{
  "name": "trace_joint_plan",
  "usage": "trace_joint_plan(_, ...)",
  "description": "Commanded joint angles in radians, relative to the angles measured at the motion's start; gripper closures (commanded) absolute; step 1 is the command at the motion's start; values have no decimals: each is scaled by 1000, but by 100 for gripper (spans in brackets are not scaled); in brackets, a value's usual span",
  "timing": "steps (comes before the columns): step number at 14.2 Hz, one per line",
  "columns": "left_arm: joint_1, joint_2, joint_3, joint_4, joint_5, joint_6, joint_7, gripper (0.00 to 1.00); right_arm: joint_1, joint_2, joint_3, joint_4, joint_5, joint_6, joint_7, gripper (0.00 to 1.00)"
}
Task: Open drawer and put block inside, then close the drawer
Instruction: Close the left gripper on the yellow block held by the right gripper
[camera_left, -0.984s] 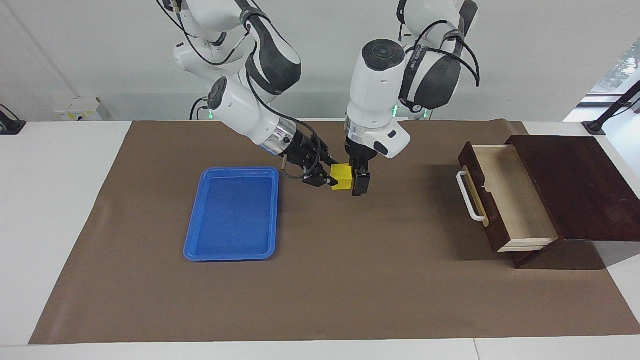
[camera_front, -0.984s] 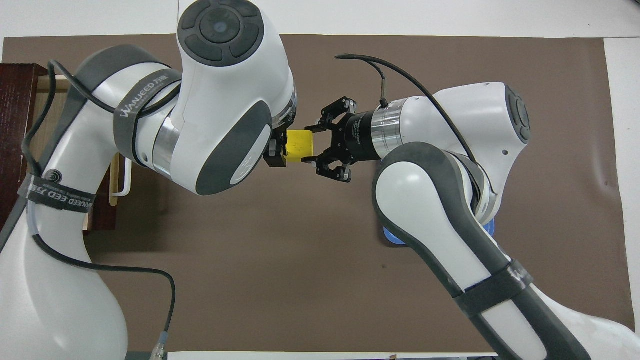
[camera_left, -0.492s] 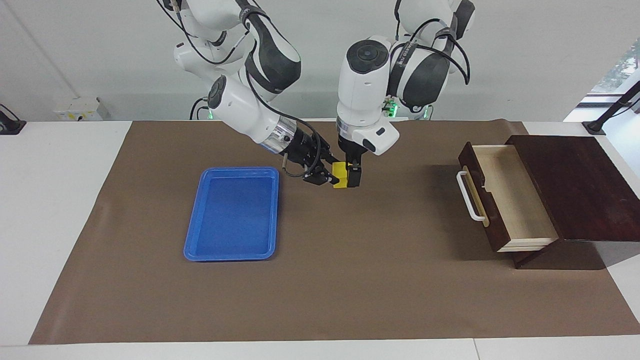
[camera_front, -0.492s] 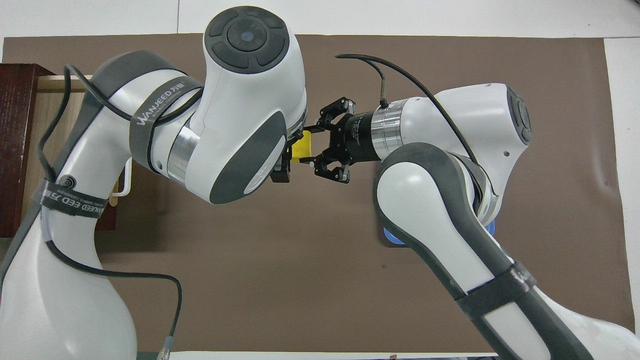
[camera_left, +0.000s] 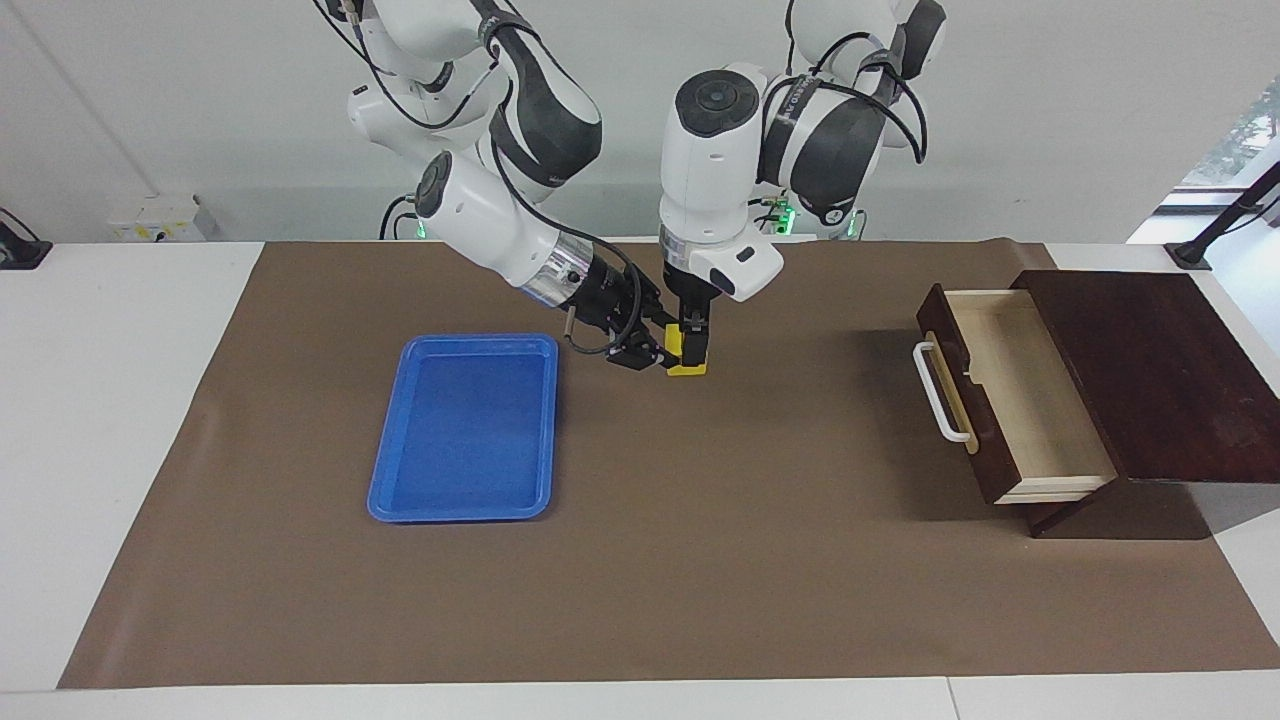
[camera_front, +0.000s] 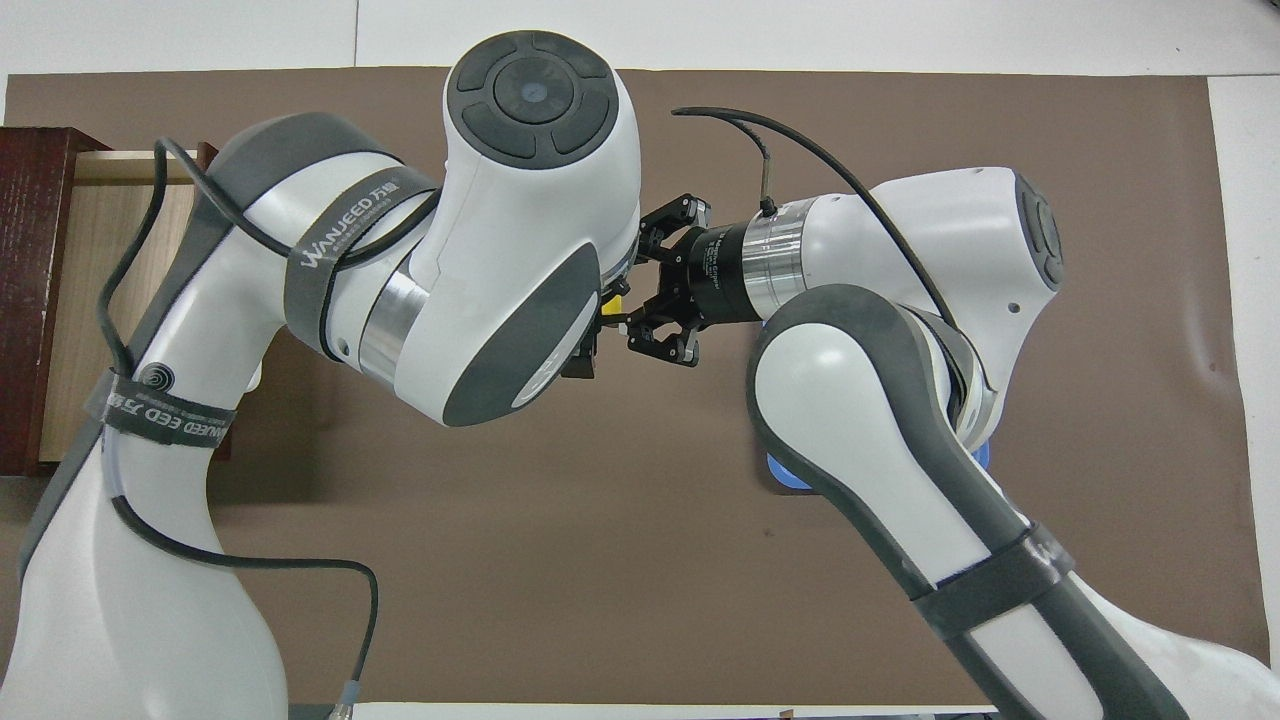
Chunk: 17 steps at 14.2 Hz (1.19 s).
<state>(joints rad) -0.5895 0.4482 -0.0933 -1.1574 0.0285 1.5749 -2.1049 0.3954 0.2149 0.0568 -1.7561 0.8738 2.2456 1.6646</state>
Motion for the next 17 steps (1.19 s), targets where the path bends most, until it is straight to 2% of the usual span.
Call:
trace_joint_plan(1,-13,9,17,22,18,0,-12,10,0,-26,1,-25,22,12,7,100)
trace_joint_plan(4,-13,4,17,-10,42,42,-12,21,0,-26,1,-25,22,11,7,100)
trace_joint_plan(5,-12,3,17,-13,44,51,-12,28,0,-26,1,-25,22,9,7,100)
trace_joint_plan(7,-10,3,18,-11,42,48,-12,55,0,-26,1,-25,22,9,7,100)
trace_joint_plan(9,-4,3,18,-10,41,40,-9,100,0,-26,1,-25,22,9,7,100)
trace_joint_plan(15,2,3,18,-7,39,50,-6,100,0,-26,1,-20,24,6,26,100)
trace_joint_plan(16,2,3,18,-8,41,50,-4,100,0,-25,1,-17,22,6,53,65)
trace_joint_plan(17,2,3,18,-8,41,50,-3,100,-6,-23,0,-10,22,3,82,1)
